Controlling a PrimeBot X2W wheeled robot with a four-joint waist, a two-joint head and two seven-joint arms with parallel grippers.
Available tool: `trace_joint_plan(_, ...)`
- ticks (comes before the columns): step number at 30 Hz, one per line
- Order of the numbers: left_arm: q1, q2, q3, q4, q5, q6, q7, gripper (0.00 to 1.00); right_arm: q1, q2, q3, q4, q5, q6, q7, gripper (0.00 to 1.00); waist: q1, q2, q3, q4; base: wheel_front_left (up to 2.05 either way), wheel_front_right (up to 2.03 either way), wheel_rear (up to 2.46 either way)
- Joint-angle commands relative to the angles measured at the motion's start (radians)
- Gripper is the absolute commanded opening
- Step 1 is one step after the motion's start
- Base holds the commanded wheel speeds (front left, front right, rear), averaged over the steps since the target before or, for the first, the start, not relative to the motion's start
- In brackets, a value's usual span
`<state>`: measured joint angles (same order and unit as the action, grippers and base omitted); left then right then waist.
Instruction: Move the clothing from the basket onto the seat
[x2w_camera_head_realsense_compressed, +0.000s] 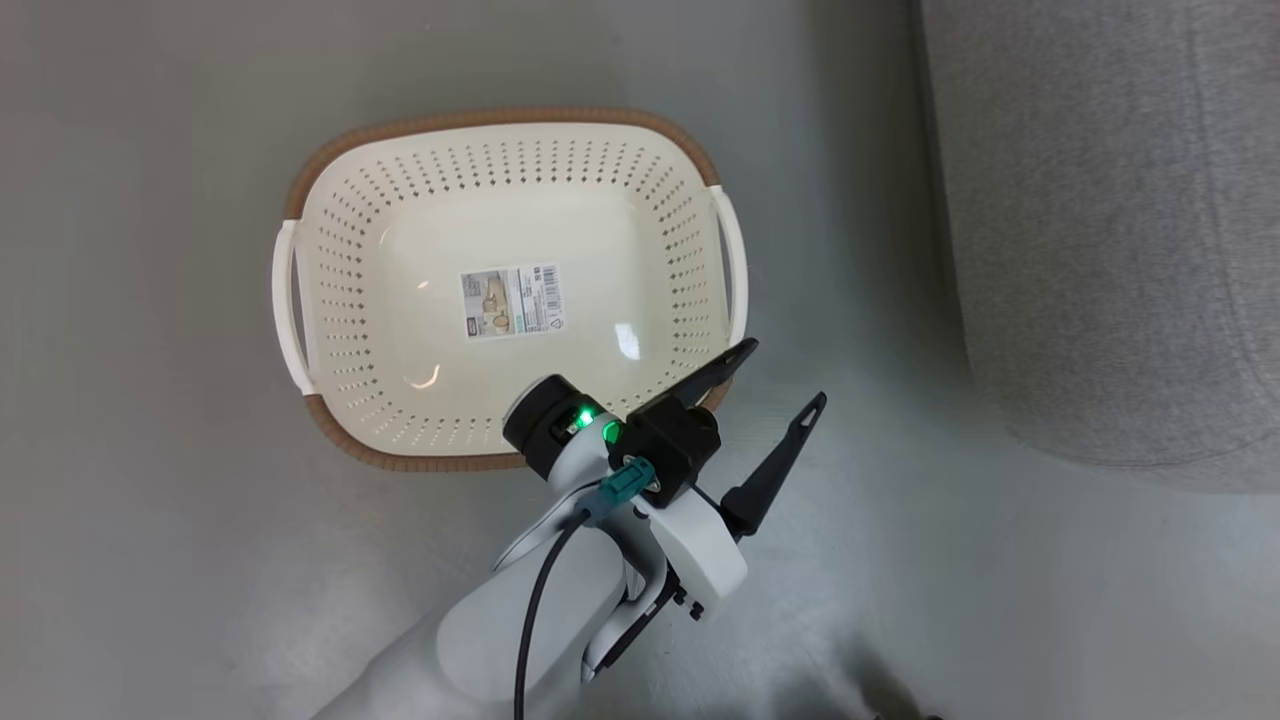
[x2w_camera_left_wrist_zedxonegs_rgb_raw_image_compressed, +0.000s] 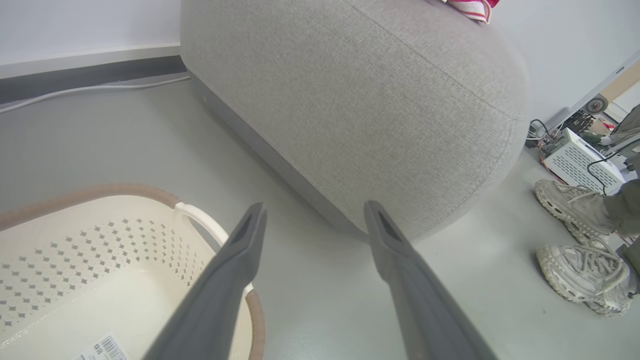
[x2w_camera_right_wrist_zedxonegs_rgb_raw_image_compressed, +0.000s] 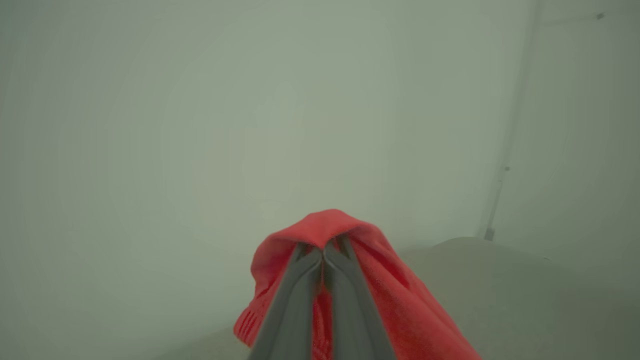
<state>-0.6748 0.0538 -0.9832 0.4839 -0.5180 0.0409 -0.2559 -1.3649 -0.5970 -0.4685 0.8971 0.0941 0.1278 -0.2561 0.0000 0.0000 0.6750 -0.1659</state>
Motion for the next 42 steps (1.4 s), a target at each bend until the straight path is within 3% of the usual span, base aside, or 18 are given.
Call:
trace_joint_plan(1, -0.002, -0.004, 0.003, -0.021, -0.011, 0.004, -0.006, 1.0, 0.003, -0.013, 0.008, -0.011, 0.003, 0.003, -0.006, 0.0, 0.0, 0.0, 0.026, 0.021, 0.0, 0.0, 0.0)
trace_joint_plan(8, -0.023, -0.004, -0.015, -0.019, -0.019, 0.014, -0.006, 1.0, 0.075, 0.069, 0.105, 0.007, 0.116, 0.003, -0.006, 0.0, 0.0, 0.0, 0.055, 0.04, 0.0, 0.0, 0.0)
trace_joint_plan(13, -0.032, -0.004, -0.02, -0.02, -0.028, 0.016, -0.006, 1.0, 0.166, 0.108, 0.277, 0.035, 0.283, 0.003, -0.006, 0.0, 0.0, 0.0, 0.051, 0.048, 0.0, 0.0, 0.0)
trace_joint_plan(21, -0.029, -0.004, -0.016, -0.036, -0.033, 0.019, -0.006, 1.0, 0.329, 0.064, 0.508, -0.008, 0.539, 0.003, -0.006, 0.0, 0.0, 0.0, 0.033, 0.059, 0.0, 0.0, 0.0)
trace_joint_plan(22, -0.026, -0.004, -0.015, -0.037, -0.034, 0.02, -0.006, 1.0, 0.346, 0.058, 0.522, -0.016, 0.565, 0.003, -0.006, 0.07, 0.0, 0.0, 0.028, 0.06, 0.0, 0.0, 0.0)
trace_joint_plan(25, -0.018, -0.004, -0.002, -0.042, -0.036, 0.024, -0.006, 1.0, 0.406, 0.039, 0.59, -0.062, 0.622, 0.003, -0.006, 1.0, 0.0, 0.0, 0.009, 0.066, 0.0, 0.0, 0.0)
trace_joint_plan(33, 0.018, -0.004, 0.058, -0.055, -0.029, 0.027, -0.006, 1.0, 0.53, -0.015, 0.653, -0.185, 0.692, 0.003, -0.006, 1.0, 0.0, 0.0, -0.046, 0.072, 0.0, 0.0, 0.0)
trace_joint_plan(42, 0.082, -0.004, 0.176, -0.066, 0.007, 0.045, -0.006, 1.0, 0.663, 0.013, 0.698, -0.299, 0.641, 0.003, -0.006, 1.0, 0.0, 0.0, -0.148, 0.093, 0.0, 0.0, 0.0)
